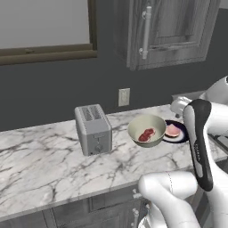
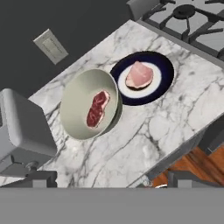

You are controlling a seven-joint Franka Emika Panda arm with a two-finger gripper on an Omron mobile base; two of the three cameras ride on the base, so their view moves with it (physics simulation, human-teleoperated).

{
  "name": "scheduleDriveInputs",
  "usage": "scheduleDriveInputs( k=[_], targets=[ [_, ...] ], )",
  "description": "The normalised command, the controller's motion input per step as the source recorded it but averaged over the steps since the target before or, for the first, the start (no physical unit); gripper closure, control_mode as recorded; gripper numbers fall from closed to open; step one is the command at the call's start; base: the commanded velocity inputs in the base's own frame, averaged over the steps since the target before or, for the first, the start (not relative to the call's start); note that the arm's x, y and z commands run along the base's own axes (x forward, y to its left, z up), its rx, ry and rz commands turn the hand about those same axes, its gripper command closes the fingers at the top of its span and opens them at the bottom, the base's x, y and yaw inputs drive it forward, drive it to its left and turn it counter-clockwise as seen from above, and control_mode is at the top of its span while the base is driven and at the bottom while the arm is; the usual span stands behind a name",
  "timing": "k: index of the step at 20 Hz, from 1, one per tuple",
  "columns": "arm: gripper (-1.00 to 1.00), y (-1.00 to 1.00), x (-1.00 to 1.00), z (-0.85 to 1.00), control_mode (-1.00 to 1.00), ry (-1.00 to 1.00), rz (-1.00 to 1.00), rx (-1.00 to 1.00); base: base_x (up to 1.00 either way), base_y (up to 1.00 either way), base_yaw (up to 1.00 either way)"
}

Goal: Place one of the steaks on the plate and the other in the bowl. Then place the bowl in the fridge.

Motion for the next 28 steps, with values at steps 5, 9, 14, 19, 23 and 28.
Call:
scheduleDriveInputs(
  k=[5, 9, 14, 19, 23, 28],
  targets=[
    [-1.0, 0.0, 0.29, -0.37, -1.0, 0.08, -0.02, 0.0, 0.0, 0.0, 0.0],
    [-1.0, 0.0, 0.22, -0.35, -1.0, 0.1, 0.0, 0.0, 0.0, 0.0, 0.0],
    [-1.0, 0.0, 0.31, -0.33, -1.0, 0.1, 0.0, 0.0, 0.0, 0.0, 0.0],
    [-1.0, -0.04, 0.36, -0.41, -1.0, 0.03, -0.07, 0.0, 0.0, 0.0, 0.0],
    [-1.0, -0.12, 0.27, -0.42, -1.0, 0.01, -0.08, 0.0, 0.0, 0.0, 0.0],
    [-1.0, -0.14, 0.36, -0.33, -1.0, 0.0, -0.07, 0.0, 0.0, 0.0, 0.0]
  ],
)
